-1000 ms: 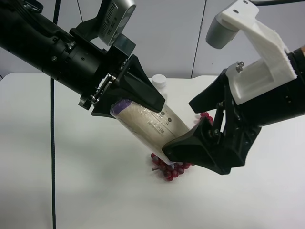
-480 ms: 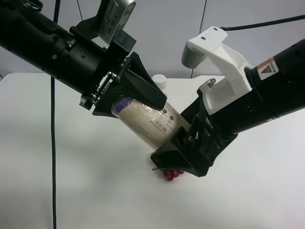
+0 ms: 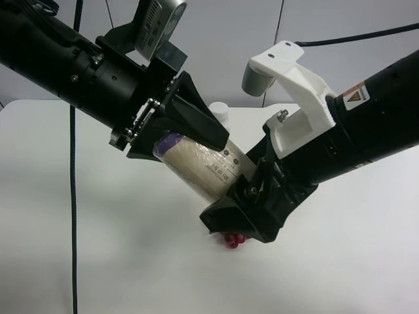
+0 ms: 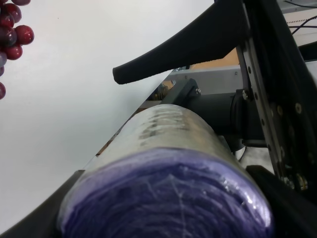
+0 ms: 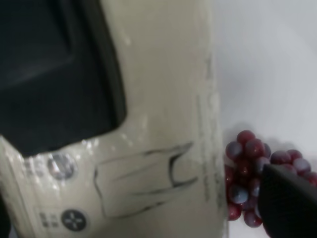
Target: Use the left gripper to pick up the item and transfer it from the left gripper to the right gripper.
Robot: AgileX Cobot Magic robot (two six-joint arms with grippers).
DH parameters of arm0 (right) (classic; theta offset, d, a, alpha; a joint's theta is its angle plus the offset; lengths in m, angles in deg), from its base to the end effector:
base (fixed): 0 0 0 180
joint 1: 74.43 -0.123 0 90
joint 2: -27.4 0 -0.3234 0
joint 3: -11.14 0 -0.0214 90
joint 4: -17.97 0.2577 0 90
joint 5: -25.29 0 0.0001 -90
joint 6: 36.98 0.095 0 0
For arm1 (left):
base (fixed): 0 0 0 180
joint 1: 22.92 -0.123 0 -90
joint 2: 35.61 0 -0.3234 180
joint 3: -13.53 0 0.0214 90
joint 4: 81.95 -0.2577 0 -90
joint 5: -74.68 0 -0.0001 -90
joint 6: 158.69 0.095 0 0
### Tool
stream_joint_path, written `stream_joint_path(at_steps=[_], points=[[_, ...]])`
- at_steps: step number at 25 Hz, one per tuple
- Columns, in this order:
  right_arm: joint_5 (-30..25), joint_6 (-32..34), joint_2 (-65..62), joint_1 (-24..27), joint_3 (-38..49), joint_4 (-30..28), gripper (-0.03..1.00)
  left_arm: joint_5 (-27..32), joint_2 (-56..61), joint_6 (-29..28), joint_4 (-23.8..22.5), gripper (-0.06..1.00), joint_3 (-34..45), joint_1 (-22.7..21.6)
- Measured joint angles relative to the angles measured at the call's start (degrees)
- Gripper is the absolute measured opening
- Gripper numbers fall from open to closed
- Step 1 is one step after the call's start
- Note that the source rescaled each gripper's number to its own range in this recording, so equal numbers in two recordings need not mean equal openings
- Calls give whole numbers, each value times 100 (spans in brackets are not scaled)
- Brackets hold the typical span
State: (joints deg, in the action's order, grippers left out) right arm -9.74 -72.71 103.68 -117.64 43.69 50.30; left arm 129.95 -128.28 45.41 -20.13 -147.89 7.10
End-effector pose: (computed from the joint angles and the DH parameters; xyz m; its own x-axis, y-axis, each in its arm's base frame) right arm 0.1497 0.1807 0.3055 -0.4326 -0.5956 -0.6768 -0.8689 0.4758 0.1367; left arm 0.2253 -0.2097 0.3186 -0.9283 0.2297 -0.2924 0.3710 0.5203 -0.7692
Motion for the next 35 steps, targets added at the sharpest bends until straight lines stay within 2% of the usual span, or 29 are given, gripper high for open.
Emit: stream_joint_path(at_steps=[18,20,31,33,35], points=[[-205,0,0,0,0,123,100,192,0,-6,5,0,0,0],[-265,0,0,0,0,170,97,192,0,-6,6,0,0,0],[-270,0,0,0,0,181,44,192,0,-6,142,0,0,0],[-265,0,0,0,0,181,32,192,0,-6,178,0,0,0],[-258,0,0,0,0,188,14,180,0,-6,178,0,0,0]])
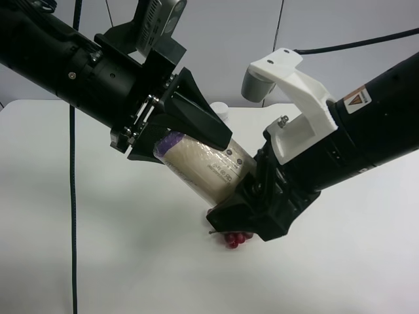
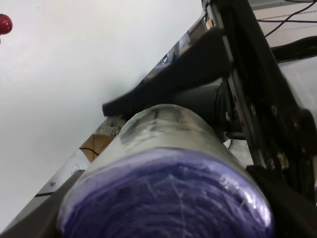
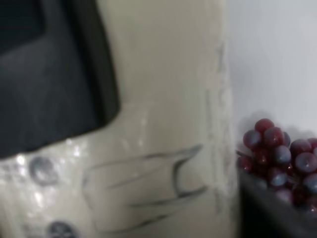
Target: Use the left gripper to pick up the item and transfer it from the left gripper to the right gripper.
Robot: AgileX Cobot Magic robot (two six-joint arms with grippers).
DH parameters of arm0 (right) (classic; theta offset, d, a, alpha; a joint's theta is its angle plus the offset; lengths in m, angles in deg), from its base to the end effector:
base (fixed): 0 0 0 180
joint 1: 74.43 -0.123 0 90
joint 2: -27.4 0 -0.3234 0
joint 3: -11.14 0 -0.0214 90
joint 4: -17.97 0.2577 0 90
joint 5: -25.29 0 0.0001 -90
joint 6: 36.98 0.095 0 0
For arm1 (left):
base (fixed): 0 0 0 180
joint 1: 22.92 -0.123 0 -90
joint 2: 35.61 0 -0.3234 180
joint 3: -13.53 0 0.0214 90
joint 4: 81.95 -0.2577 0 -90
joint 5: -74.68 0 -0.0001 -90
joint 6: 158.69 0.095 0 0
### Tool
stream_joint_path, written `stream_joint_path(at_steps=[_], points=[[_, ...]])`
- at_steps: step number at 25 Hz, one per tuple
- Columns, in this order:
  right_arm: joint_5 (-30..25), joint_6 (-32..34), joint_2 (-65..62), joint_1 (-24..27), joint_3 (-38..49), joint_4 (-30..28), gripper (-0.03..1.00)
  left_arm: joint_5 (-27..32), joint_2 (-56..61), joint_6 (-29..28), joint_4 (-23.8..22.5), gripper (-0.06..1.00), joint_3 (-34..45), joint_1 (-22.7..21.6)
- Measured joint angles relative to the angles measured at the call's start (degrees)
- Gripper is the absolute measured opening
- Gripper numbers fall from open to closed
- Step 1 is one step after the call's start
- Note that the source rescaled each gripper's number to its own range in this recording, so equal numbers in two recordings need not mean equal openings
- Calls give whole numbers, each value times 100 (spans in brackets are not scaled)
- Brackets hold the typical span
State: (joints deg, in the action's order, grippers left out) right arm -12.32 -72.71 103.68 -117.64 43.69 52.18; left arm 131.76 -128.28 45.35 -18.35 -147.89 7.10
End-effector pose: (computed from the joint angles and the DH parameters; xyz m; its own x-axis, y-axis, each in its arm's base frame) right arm 0.1451 0.1811 0.3045 -0.4610 -0.5996 -0.6542 -0.8662 0.4642 0.1849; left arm 0.2224 -0.2111 0.3208 -0.9342 0.2356 -0.2679 0.3525 0.4943 -0.7946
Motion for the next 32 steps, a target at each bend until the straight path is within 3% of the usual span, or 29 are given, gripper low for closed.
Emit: stream_joint_path(at_steps=[1,12,13,14,16,17,18,21,32], points=[[15,-6,0,0,0,0,3,-11,0,0,6,0,0,0],[124,-55,0,0,0,-63,3,-127,0,206,37,0,0,0],[129,-55,0,0,0,-61,3,-135,0,212,39,3,0,0],[131,-50,0,0,0,-61,3,-147,0,212,50,20,0,0],[131,-50,0,0,0,-61,2,-220,0,192,86,69,0,0],[131,-50,4,0,0,-61,2,-263,0,185,91,83,0,0],[126,-50,6,0,0,-61,2,-302,0,185,99,90,0,0],[121,-50,11,0,0,-56,2,-362,0,185,109,98,0,0],[120,-50,11,0,0,-56,1,-607,0,183,109,99,0,0]])
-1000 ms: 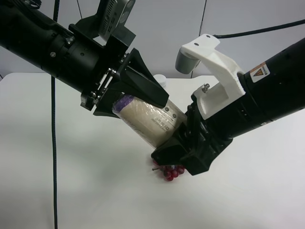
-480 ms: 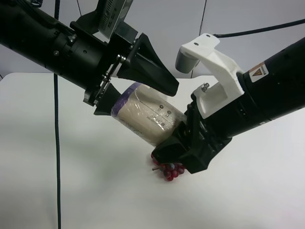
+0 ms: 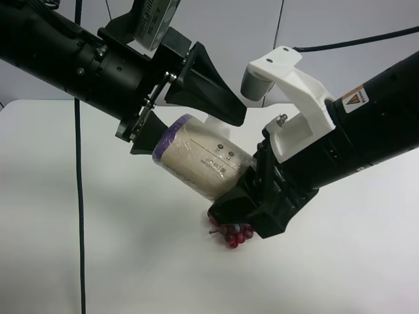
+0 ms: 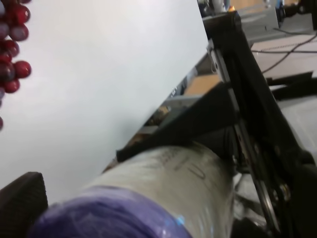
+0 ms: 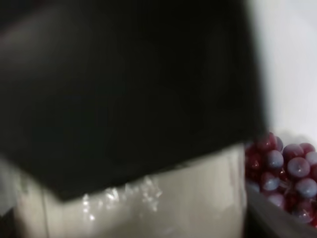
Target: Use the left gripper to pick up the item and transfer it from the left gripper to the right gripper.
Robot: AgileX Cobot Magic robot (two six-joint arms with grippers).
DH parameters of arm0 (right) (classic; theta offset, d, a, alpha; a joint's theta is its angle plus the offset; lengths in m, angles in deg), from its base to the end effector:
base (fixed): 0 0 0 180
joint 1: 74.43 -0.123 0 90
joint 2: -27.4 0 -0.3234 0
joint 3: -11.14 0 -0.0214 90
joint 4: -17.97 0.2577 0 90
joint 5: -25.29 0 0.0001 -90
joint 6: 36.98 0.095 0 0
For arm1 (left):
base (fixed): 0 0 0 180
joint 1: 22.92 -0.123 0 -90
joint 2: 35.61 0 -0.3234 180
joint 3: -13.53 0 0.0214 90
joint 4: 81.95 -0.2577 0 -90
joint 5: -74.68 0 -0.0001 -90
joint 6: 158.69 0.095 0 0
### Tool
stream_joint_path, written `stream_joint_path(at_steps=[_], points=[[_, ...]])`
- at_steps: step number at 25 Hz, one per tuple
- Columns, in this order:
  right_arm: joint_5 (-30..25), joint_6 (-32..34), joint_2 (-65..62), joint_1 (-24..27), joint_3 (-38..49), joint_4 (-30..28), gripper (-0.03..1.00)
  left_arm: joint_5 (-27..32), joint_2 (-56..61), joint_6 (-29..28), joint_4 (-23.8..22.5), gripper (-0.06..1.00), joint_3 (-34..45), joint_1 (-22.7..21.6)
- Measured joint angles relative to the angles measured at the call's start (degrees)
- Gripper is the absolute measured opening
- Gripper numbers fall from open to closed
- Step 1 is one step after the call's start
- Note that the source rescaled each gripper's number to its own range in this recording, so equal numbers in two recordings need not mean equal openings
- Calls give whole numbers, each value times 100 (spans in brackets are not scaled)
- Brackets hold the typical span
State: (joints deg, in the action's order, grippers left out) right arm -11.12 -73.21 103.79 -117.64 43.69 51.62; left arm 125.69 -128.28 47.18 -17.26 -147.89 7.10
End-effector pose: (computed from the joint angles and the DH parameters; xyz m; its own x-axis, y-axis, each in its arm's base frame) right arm 0.1474 0.1814 0.3047 -0.4448 -0.5993 -0.6655 -0.8700 0.4657 0.1621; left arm 0.2326 -0.2115 0.3215 -0.9268 0.1599 -0.3397 0.3719 0.5160 -0.7716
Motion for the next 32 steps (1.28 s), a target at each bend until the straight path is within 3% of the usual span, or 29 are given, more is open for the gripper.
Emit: stream_joint_path(at_steps=[4,8,23,27,32], points=[[-18,0,0,0,0,0,1,-160,0,0,-79,99,0,-5],[-21,0,0,0,0,5,1,-103,0,-5,-103,99,0,-290],[-21,16,0,0,0,11,1,861,595,471,-150,99,0,-2290],[-21,16,0,0,0,11,1,894,1302,460,-607,99,0,-2711],[-21,16,0,0,0,11,1,944,2253,35,-1784,99,0,-2918]])
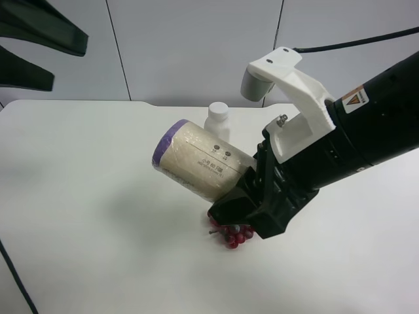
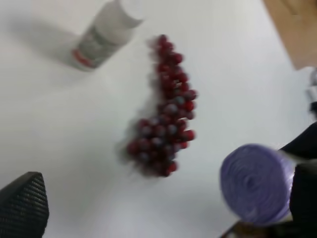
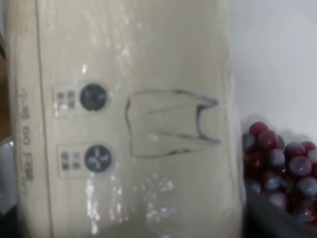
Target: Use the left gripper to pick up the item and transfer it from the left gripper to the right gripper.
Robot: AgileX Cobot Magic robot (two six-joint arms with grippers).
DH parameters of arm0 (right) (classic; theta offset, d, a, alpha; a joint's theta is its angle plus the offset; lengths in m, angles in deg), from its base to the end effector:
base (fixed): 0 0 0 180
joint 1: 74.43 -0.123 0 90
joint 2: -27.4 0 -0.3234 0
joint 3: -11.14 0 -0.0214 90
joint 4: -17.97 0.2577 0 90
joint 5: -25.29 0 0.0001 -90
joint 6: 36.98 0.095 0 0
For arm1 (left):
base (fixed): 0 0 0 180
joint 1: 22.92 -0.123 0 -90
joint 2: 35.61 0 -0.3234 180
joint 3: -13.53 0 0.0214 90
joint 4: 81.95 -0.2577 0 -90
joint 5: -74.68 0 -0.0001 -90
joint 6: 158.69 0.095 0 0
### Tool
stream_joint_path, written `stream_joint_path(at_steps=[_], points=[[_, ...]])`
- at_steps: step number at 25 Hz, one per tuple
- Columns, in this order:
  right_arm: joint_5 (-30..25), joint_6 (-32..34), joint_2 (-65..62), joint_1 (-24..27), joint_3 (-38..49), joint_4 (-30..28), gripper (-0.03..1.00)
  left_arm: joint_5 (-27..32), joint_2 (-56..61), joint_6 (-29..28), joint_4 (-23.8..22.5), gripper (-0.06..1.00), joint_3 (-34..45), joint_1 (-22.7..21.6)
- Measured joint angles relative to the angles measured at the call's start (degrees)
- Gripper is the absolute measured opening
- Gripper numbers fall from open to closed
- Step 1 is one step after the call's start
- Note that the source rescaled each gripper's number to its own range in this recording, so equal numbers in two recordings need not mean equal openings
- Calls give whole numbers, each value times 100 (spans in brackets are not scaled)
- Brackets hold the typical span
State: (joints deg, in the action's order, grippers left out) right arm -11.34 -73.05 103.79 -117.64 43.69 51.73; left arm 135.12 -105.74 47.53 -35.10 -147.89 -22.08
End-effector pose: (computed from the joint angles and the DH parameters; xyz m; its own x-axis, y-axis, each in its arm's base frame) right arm 0.1470 0.1814 0.3046 -0.4491 -0.5989 -0.6630 -0.8687 0.4662 0.1673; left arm 0.1944 -0.0632 0.3989 -0.7663 -0.0095 -0.6424 0.4069 0.7667 -0.4966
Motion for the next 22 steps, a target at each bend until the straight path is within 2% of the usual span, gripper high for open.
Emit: stream_joint_path(at_steps=[8,14,22], points=[[0,0,0,0,0,0,1,37,1502,-693,-1514,99,20,-11],[5,27,0,0,0,0,1,133,2733,-1021,-2270,99,495,-11],[22,28,0,0,0,0,1,350,4536,-1425,-3156,99,1556,-11]])
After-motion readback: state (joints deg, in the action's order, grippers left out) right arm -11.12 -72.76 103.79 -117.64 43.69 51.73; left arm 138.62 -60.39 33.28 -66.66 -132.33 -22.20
